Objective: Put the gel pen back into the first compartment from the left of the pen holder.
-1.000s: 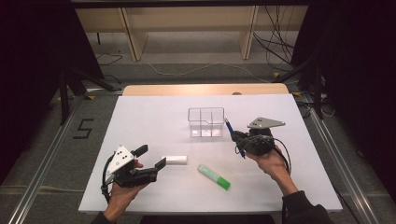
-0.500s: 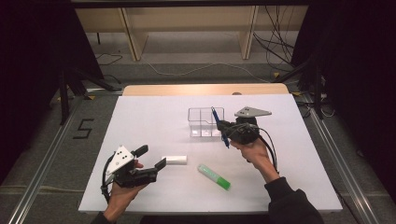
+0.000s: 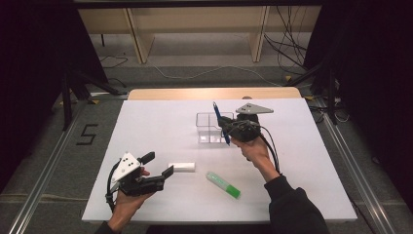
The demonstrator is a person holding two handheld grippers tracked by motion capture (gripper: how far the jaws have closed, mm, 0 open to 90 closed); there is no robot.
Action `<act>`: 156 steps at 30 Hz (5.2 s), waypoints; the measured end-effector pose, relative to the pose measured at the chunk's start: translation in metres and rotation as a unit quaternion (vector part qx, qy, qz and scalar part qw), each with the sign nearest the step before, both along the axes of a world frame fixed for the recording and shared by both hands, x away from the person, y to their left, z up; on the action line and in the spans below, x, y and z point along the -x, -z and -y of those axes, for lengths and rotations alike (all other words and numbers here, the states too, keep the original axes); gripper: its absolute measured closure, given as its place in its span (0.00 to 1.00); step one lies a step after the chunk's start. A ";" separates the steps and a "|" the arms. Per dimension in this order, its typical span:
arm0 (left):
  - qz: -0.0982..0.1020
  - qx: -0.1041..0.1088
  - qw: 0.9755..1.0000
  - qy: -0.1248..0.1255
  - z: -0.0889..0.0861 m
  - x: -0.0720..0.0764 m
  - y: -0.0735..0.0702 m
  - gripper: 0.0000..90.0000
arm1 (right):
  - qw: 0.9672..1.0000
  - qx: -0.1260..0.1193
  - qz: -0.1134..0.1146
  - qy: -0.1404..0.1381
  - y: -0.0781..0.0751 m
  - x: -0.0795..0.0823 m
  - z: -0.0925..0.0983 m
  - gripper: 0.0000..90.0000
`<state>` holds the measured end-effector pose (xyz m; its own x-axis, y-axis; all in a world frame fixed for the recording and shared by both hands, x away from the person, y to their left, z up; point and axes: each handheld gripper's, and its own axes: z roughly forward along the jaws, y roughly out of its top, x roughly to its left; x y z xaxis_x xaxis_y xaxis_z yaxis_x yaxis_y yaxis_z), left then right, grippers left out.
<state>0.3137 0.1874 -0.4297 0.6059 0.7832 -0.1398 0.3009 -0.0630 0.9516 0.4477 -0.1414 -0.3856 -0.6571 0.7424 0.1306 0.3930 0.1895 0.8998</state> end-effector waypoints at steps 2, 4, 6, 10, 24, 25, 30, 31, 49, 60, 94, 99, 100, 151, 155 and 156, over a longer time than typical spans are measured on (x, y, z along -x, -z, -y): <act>0.000 0.001 1.000 -0.001 0.000 0.000 0.000 0.17 | 1.000 0.000 -0.002 -0.003 -0.001 -0.003 -0.003 0.89; 0.001 -0.001 1.000 -0.001 0.000 0.000 0.000 0.17 | 1.000 -0.001 0.001 -0.003 -0.003 -0.004 -0.005 0.89; 0.001 -0.001 1.000 0.000 0.000 0.000 0.000 0.17 | 1.000 -0.004 0.003 -0.003 -0.004 -0.006 -0.007 0.89; 0.000 -0.001 1.000 -0.001 0.000 0.000 0.000 0.17 | 1.000 -0.006 0.000 -0.001 -0.006 -0.009 -0.012 0.89; -0.001 -0.001 1.000 -0.001 0.000 0.000 0.000 0.17 | 1.000 -0.013 0.020 0.001 -0.017 -0.018 -0.031 0.89; -0.001 0.000 1.000 -0.001 0.000 0.000 0.000 0.17 | 1.000 -0.014 0.019 -0.001 -0.018 -0.019 -0.032 0.89; -0.001 0.002 1.000 -0.002 0.000 0.000 -0.001 0.17 | 1.000 -0.014 0.021 0.002 -0.017 -0.024 -0.039 0.89; 0.000 0.000 1.000 -0.001 -0.001 0.000 -0.001 0.17 | 1.000 -0.012 0.018 0.004 -0.017 -0.025 -0.039 0.89; 0.000 0.003 1.000 -0.002 0.000 0.000 -0.001 0.17 | 0.999 -0.011 0.027 0.030 -0.017 -0.045 -0.056 0.89; 0.000 0.004 1.000 -0.002 -0.001 0.000 -0.001 0.17 | 0.998 -0.011 0.038 0.042 -0.016 -0.056 -0.068 0.89; 0.001 0.005 1.000 -0.002 -0.001 0.000 -0.001 0.17 | 0.998 0.005 0.012 0.065 0.007 -0.066 -0.084 0.89; 0.000 0.005 1.000 -0.002 -0.002 0.000 -0.001 0.17 | 0.998 0.006 0.005 0.066 0.010 -0.065 -0.086 0.89; 0.001 0.005 1.000 -0.001 -0.002 0.000 -0.001 0.17 | 0.998 0.009 0.006 0.065 0.011 -0.065 -0.086 0.89; -0.003 0.003 1.000 -0.005 -0.002 0.000 0.000 0.17 | 0.994 0.076 -0.064 -0.047 0.001 0.026 -0.027 0.31; -0.002 0.002 1.000 -0.004 -0.001 0.000 0.000 0.17 | 0.993 0.076 -0.071 -0.052 0.006 0.032 -0.023 0.31; -0.002 0.001 1.000 -0.003 -0.002 0.000 -0.001 0.17 | 0.993 0.080 -0.071 -0.053 0.007 0.033 -0.024 0.31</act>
